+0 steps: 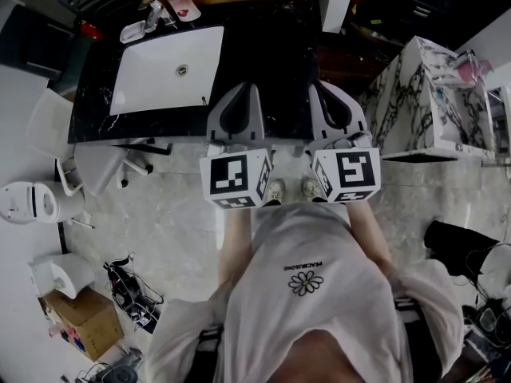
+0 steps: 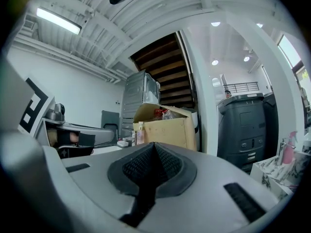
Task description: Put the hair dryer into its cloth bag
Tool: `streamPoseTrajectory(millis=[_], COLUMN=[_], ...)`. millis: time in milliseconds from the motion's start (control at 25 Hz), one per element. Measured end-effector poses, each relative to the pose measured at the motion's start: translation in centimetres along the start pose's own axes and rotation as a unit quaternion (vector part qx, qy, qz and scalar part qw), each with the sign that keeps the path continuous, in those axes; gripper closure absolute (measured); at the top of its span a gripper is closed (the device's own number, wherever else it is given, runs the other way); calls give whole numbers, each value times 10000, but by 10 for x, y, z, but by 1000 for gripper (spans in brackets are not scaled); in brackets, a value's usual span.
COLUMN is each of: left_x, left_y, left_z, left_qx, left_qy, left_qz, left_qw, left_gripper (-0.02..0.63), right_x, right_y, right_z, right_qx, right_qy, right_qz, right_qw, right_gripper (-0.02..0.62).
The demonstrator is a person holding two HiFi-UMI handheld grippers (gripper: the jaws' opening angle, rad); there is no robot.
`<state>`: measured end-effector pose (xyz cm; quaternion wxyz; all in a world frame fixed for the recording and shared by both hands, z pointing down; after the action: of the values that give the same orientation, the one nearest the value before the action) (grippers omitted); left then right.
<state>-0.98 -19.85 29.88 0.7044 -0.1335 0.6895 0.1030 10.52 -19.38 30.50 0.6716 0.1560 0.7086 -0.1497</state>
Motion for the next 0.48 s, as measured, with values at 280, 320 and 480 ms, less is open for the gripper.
streamPoseTrajectory(millis=[280,320,480], left_x=[4,4,4], left_y=[3,2,3], left_z=[1,1,2], left_qx=[22,17,20], left_qy=[-11,-21,-51], left_qz=[57,61,52], left_qw=[10000,10000,10000], left_gripper=[584,584,584], right_x=[3,4,5], right_y=[4,4,6], right_z=[5,5,6], right_qx=[-46,-49,-47], right_qy=[-23,-19,22], right_qz=[42,52,75], right_qw=[10000,10000,10000], right_gripper=[583,583,583])
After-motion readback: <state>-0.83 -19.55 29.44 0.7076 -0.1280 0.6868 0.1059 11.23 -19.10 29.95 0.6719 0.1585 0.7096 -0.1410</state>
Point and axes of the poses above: the fingertips, and each gripper's own axes: y backward along the fingers, z to its right, x out of its top, the point moved 1 cm from there along y, backward along the fingers, and after that the axes turned 2 degrees about x, right-handed, at the moved point
